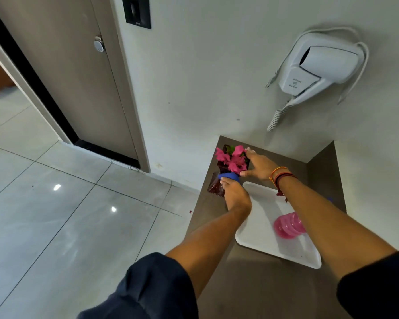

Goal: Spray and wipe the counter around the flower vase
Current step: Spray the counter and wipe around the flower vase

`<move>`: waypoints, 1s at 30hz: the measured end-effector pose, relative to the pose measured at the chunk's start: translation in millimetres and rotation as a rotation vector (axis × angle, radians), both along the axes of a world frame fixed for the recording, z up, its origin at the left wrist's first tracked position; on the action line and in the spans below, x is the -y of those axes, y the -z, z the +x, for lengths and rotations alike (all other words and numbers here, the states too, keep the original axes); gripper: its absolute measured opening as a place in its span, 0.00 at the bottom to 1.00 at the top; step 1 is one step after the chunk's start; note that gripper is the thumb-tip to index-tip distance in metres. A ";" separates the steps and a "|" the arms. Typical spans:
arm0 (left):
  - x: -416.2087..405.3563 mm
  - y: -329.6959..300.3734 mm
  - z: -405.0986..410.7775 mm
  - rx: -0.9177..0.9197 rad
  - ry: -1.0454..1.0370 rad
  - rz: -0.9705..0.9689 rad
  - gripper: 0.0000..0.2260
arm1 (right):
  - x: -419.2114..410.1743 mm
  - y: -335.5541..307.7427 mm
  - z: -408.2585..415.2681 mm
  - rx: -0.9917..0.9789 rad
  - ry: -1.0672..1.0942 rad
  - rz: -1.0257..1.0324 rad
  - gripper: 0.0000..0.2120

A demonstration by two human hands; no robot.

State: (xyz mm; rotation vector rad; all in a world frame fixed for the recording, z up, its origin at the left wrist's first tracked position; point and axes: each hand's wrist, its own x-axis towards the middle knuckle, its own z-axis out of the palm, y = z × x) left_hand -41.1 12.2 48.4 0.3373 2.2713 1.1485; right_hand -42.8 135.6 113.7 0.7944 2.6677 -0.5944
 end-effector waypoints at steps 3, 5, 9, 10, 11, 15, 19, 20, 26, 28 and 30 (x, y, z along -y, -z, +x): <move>6.4 16.6 12.0 -0.187 0.212 -0.045 0.28 | 0.6 0.5 -0.1 -0.003 -0.009 0.005 0.48; 18.3 31.0 4.7 -0.293 0.344 -0.118 0.30 | 1.2 -0.1 0.3 0.001 -0.009 -0.005 0.48; 32.4 39.6 -12.7 -0.155 0.133 -0.138 0.23 | 1.6 -1.1 1.7 -0.004 0.000 -0.019 0.48; 29.5 36.8 -19.2 -0.078 0.016 -0.153 0.21 | 1.6 -1.4 1.8 -0.007 0.001 -0.019 0.48; 24.4 35.1 -24.5 -0.032 -0.052 -0.176 0.20 | 1.3 -1.2 1.5 -0.006 0.000 -0.017 0.48; 5.3 33.4 -25.6 -0.132 0.126 -0.219 0.28 | 1.1 1.2 0.1 -0.016 0.008 -0.011 0.48; 1.0 51.3 -13.5 -0.199 0.325 -0.267 0.25 | 0.5 3.6 -0.8 -0.016 0.021 -0.022 0.47; 5.0 56.3 -11.5 -0.244 0.407 -0.298 0.25 | 0.4 4.1 -0.5 -0.017 0.020 -0.022 0.47; 31.4 76.2 -32.0 -0.343 0.480 -0.415 0.18 | -1.2 -2.9 -4.3 0.001 0.027 -0.003 0.47; 36.3 70.5 -40.4 -0.364 0.388 -0.468 0.21 | 4.1 -4.3 -5.2 -0.003 0.011 0.011 0.47; 18.6 71.8 -39.7 -0.364 0.364 -0.496 0.25 | -6.2 4.4 -1.0 0.016 0.038 0.001 0.47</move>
